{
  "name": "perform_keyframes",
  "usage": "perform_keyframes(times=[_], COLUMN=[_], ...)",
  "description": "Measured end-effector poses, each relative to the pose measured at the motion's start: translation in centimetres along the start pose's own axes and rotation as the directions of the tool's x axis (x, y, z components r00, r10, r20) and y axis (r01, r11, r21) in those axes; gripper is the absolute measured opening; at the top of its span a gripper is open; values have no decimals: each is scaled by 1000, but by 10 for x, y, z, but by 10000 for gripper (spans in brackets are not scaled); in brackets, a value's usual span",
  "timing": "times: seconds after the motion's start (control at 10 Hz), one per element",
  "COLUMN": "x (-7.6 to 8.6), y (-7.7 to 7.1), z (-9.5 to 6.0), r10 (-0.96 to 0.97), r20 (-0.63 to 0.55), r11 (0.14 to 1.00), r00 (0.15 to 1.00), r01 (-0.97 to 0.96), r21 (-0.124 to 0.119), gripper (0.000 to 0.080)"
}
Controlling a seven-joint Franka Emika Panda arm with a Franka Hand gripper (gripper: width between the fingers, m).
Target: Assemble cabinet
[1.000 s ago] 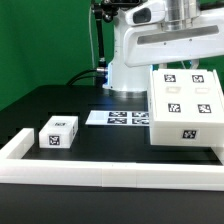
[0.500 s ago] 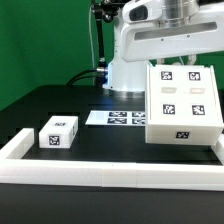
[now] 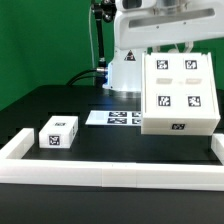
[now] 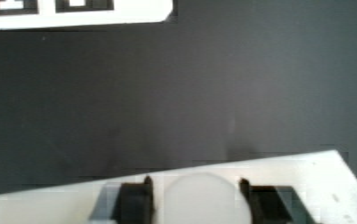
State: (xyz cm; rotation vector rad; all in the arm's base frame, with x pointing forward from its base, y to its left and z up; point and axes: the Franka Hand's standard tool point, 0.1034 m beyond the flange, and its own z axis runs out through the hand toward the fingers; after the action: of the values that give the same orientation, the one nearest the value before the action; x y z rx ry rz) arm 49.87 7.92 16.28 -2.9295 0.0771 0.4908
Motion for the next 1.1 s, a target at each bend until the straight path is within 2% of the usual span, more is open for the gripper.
perform_keyframes(times=[0.1,0.2,0.3,0.5,0.6,0.8,1.1], x=[4,6,15,19,19,11,10], y=[-2,-8,-12,-18,-21,-23,-23], z=[-2,-3,-3,7,6,12,12], r10=[-3,-11,-19,-39,-52,-46,-57], r20=[22,159,214,384,455,545,547], r11=[1000,1000,999,999,998,998,997], r00=[1000,987,977,922,889,837,835], r01=[3,8,12,21,30,14,23], r21=[4,19,31,49,56,62,68], gripper=[222,222,222,222,222,222,222])
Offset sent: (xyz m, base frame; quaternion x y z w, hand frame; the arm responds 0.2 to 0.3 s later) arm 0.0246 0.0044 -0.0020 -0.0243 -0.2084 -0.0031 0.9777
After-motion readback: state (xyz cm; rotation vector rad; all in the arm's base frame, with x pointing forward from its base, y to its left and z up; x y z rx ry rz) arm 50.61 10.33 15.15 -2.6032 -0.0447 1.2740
